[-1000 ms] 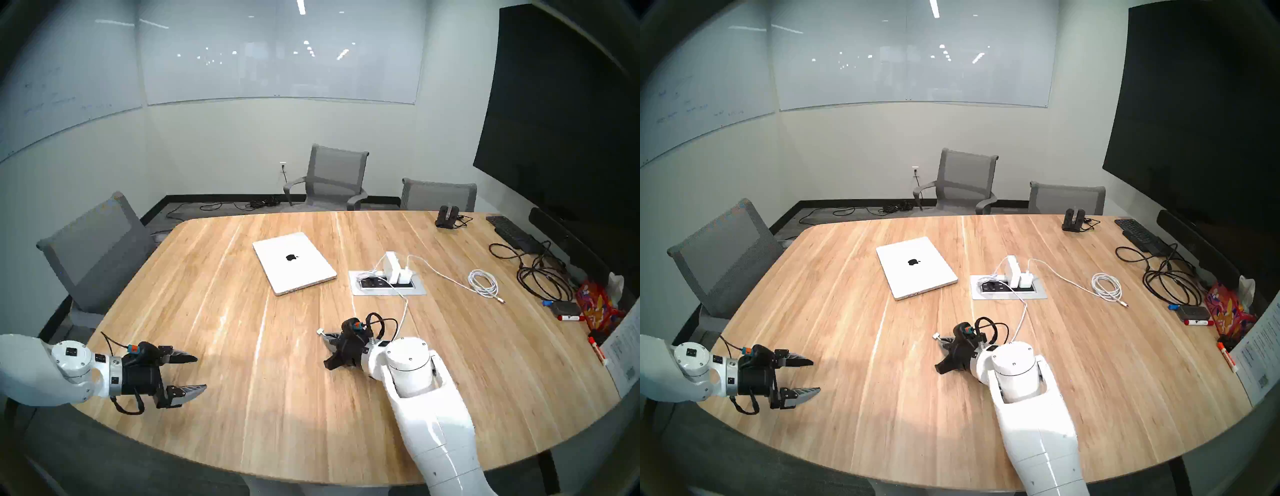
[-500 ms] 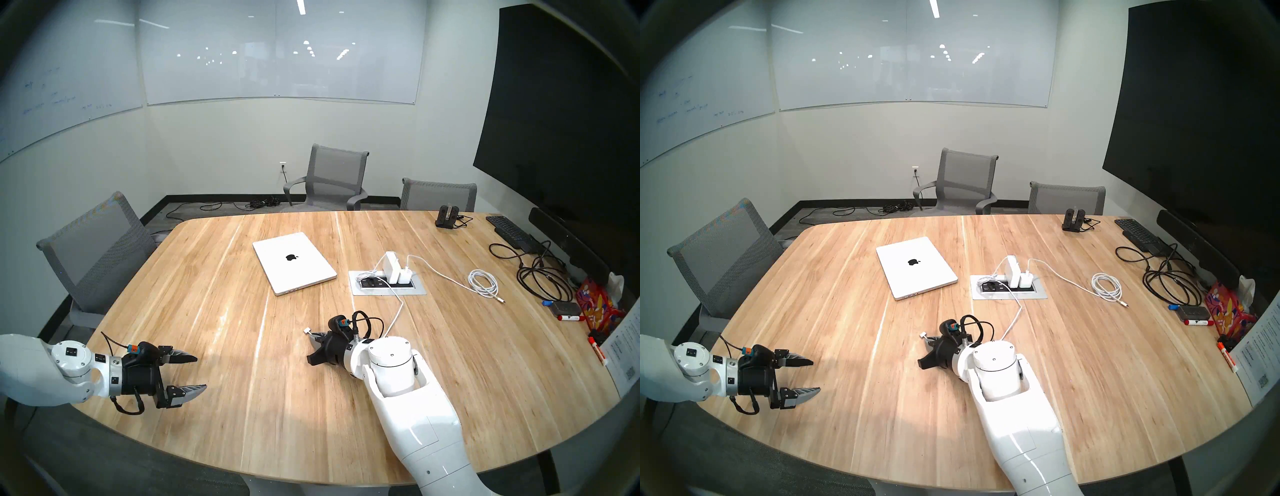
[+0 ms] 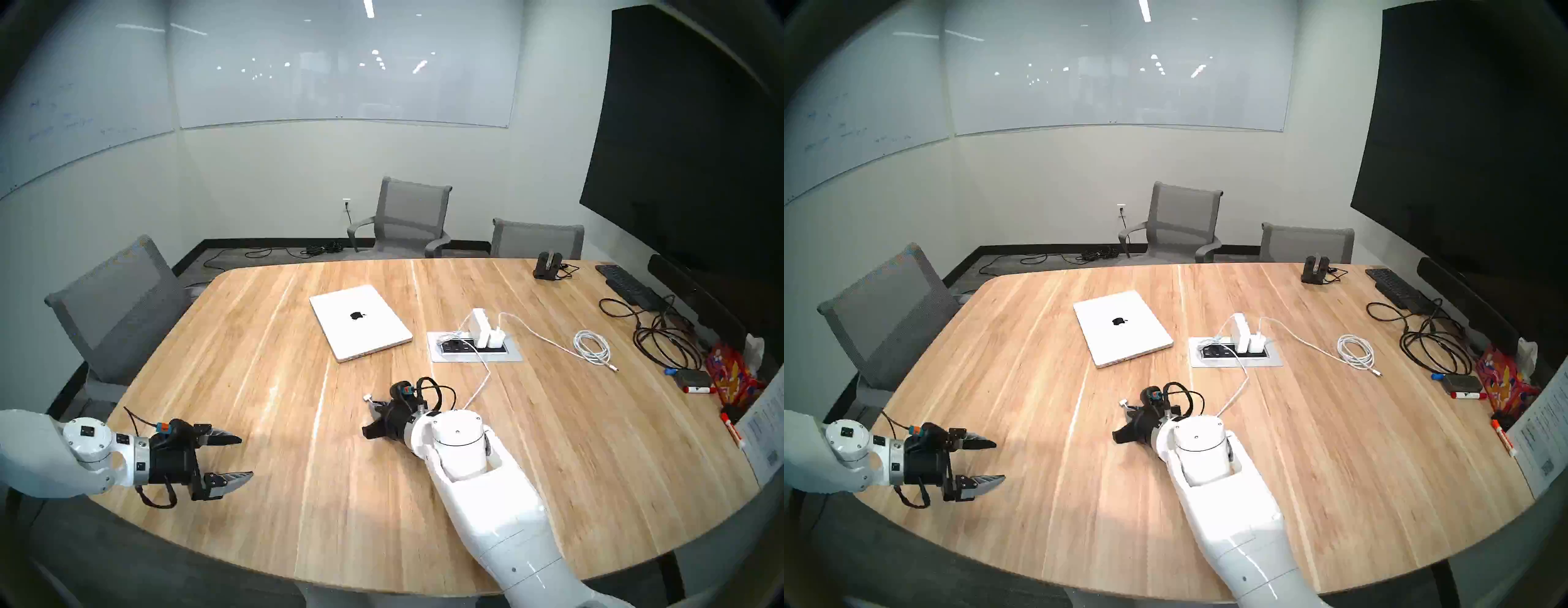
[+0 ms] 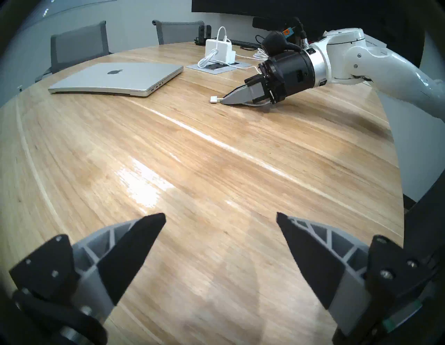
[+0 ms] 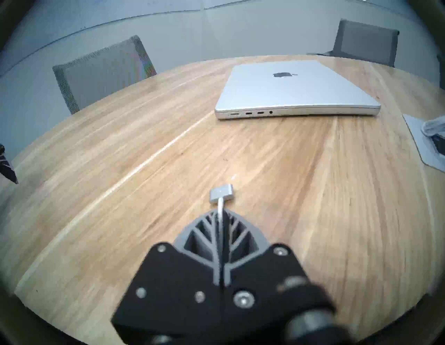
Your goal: Plug the charging cable into the port of a MacBook
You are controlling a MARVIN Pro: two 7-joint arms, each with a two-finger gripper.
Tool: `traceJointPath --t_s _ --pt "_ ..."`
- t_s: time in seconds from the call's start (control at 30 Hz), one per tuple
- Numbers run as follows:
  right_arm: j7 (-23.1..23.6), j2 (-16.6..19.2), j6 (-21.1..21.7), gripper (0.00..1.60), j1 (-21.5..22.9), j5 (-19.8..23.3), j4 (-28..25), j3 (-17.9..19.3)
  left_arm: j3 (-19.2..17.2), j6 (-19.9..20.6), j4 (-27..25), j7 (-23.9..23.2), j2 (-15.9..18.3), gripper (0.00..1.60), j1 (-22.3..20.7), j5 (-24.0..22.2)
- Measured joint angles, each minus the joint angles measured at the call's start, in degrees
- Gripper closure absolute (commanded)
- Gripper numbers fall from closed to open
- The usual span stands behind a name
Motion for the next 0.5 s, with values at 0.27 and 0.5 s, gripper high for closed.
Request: traceJointPath --t_s 0.27,0.5 --pt "-2.7 -0.6 -2.1 1.6 2.4 1.9 3.5 -1.7 0.0 0.0 0.0 0.0 0.0 0.0 0.0 0.0" --pt "-4.6 -1.5 -4.3 1.6 5.2 3.5 7.7 -3.0 0.0 0.0 0.0 0.0 0.0 0.0 0.0 0.0"
